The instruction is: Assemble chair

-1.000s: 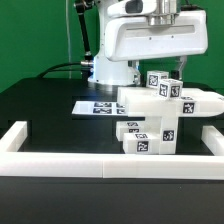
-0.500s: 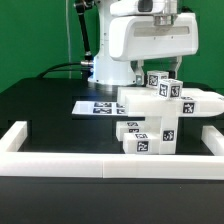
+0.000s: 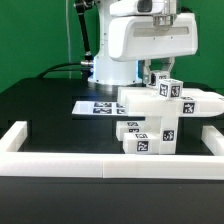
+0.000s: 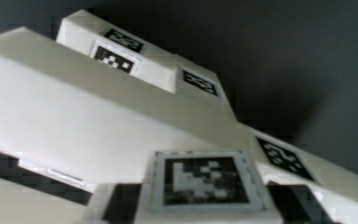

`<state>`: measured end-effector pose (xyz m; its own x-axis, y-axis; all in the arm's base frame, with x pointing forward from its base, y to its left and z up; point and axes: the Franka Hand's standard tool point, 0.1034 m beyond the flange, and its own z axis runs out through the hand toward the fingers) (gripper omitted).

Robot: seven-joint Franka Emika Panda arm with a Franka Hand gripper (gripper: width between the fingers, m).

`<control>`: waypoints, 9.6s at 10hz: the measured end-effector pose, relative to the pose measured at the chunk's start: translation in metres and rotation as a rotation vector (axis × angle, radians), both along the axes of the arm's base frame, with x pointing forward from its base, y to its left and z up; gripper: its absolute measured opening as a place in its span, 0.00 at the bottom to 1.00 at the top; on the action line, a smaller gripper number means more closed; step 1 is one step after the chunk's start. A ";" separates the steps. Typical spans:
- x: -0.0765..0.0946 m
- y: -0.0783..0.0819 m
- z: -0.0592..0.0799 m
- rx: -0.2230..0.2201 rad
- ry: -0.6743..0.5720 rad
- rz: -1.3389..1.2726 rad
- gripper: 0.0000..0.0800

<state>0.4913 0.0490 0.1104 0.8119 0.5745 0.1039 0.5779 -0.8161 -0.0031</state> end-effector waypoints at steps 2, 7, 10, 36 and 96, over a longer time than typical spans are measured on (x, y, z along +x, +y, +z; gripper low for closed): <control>0.000 0.000 0.000 0.013 0.009 -0.138 0.34; 0.000 0.002 -0.001 0.071 0.033 -0.690 0.34; 0.002 0.001 -0.001 0.103 0.046 -0.884 0.34; 0.004 0.002 0.001 -0.010 -0.031 0.077 0.78; 0.002 0.010 -0.003 0.123 0.028 -1.056 0.36</control>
Offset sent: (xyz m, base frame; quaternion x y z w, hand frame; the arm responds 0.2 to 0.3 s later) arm -0.0003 -0.0059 0.0015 -0.0070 -0.0205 0.2357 0.9716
